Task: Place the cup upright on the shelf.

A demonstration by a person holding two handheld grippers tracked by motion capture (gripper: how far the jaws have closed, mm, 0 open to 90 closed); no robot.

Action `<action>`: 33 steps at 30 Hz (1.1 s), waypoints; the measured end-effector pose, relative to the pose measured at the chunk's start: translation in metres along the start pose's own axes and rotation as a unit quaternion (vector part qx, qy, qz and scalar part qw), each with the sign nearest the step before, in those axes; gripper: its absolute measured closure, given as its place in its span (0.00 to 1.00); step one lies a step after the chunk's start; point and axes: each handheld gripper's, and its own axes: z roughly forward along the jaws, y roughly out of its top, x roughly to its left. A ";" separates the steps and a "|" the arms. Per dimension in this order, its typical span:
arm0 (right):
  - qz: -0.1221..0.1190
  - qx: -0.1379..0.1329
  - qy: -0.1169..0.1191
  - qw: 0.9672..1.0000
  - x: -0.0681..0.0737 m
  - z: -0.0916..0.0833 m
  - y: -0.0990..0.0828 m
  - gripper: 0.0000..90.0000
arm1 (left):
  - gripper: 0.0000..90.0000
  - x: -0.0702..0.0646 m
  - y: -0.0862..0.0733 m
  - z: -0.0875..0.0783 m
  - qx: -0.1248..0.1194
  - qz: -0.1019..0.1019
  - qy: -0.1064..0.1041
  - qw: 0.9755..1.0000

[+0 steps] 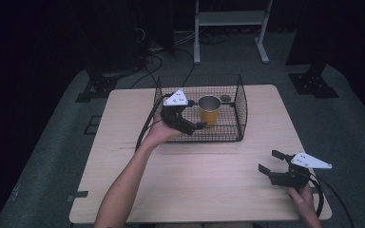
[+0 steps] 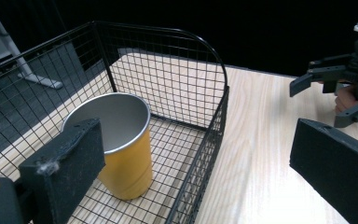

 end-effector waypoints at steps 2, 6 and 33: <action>0.000 0.000 0.000 1.000 0.000 0.000 0.000 0.14 | 0.03 -0.002 -0.001 -0.001 0.000 -0.001 0.000 1.000; 0.000 0.000 0.000 1.000 0.000 0.000 0.000 0.14 | 0.03 -0.008 -0.003 -0.005 -0.002 -0.002 -0.001 1.000; 0.004 0.000 -0.003 1.000 -0.001 0.000 0.000 0.14 | 0.03 -0.035 -0.032 -0.033 -0.009 -0.027 0.019 0.999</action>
